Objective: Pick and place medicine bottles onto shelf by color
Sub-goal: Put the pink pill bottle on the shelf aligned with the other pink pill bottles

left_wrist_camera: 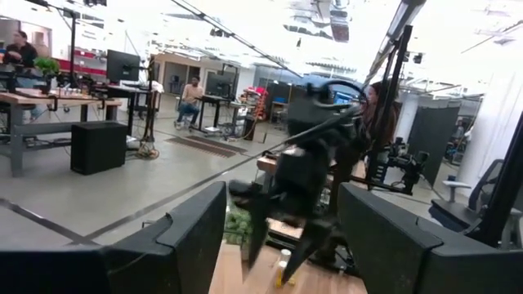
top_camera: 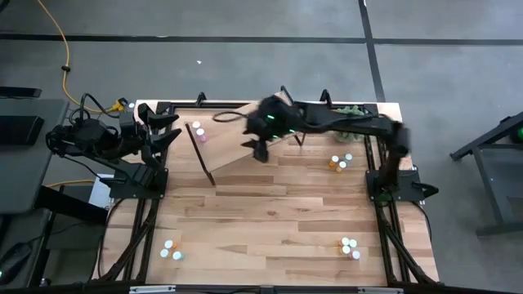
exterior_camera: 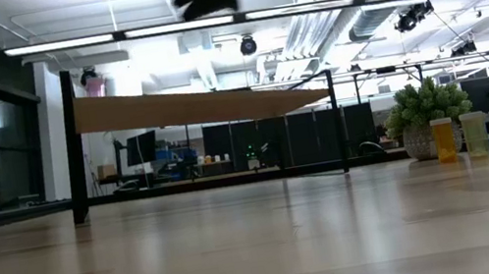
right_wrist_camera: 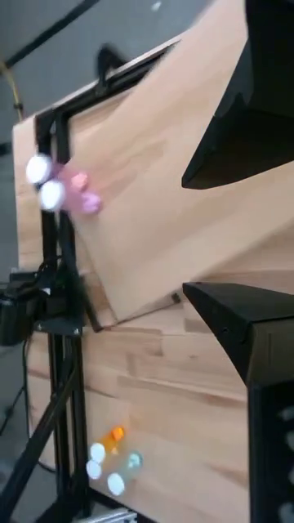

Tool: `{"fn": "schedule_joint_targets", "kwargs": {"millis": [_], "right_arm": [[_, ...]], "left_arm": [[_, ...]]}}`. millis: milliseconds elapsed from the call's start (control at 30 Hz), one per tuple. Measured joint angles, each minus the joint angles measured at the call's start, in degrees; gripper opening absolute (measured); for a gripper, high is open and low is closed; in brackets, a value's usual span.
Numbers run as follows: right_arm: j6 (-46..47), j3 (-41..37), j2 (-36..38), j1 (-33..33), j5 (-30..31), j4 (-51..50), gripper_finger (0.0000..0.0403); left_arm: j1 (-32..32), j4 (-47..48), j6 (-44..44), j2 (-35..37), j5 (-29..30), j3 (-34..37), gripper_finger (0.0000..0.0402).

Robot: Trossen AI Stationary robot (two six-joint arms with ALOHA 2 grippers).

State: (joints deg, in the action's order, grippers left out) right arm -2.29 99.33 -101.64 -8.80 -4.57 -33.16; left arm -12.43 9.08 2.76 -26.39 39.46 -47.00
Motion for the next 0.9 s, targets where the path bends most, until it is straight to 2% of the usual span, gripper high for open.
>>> {"fn": "schedule_joint_targets", "kwargs": {"millis": [200,367,467,567,733,900], "right_arm": [[15.68,-28.40,24.54,4.95,11.97,17.75,0.0189],[23.02,-42.46,39.44,11.82,21.03,33.23,0.0189],[22.82,-46.84,44.83,14.69,25.12,38.25,0.0189],[22.78,-48.74,47.86,16.13,26.18,38.79,0.0189],[17.37,-48.86,50.03,16.74,23.32,38.53,0.0189],[14.09,-48.86,50.33,16.74,19.86,38.59,0.0189]], "left_arm": [[0.00,-0.02,1.23,-0.68,-1.60,0.49,0.0225],[0.02,-4.77,3.41,-3.29,-1.77,2.97,0.0225],[0.02,-7.71,3.02,-6.55,-4.47,3.39,0.0225],[0.02,-10.30,2.99,-11.21,-6.01,3.41,0.0225],[0.00,-16.85,3.00,-17.69,-5.77,3.48,0.0225],[0.00,-20.86,2.99,-20.05,-5.63,3.48,0.0225]]}}
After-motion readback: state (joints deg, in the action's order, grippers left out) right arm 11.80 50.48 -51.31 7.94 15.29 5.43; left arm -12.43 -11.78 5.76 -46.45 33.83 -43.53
